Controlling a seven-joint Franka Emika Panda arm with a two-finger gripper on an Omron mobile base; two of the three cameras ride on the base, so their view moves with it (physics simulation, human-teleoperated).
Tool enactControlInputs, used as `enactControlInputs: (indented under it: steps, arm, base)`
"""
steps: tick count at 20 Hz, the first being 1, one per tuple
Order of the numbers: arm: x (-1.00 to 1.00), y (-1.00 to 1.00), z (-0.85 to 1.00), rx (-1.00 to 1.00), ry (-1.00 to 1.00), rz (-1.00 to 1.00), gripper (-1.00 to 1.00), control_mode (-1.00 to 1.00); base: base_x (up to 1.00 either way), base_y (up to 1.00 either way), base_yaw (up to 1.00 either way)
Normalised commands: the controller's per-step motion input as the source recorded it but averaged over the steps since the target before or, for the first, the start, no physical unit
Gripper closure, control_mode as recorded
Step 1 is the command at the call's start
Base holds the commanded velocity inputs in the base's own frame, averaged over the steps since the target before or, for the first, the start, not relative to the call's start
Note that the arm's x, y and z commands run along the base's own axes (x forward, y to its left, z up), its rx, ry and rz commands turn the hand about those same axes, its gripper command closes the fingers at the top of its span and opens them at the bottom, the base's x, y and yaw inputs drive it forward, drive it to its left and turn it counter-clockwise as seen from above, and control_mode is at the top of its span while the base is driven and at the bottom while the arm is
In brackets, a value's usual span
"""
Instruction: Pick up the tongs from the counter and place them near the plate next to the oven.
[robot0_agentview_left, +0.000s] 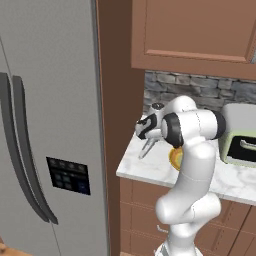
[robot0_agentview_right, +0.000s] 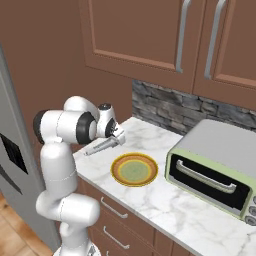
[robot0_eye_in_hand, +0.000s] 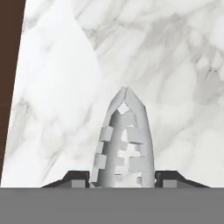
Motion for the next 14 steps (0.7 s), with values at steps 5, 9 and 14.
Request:
enactControlInputs:
  steps: [5,9,14]
  arm:
    - [-0.02,-0.27,-0.06,0.00,-0.16,0.00,-1.00,-1.00]
    - [-0.26,-0.08,0.41,0.00,-0.04,0.00,-1.00,-1.00]
    - [-0.51,0.00,0.71,0.00,-0.03,0.00,-1.00,-1.00]
  base:
    - [0.00,0.00,0.00]
    - [0.00,0.00,0.00]
    - [0.00,0.00,0.00]
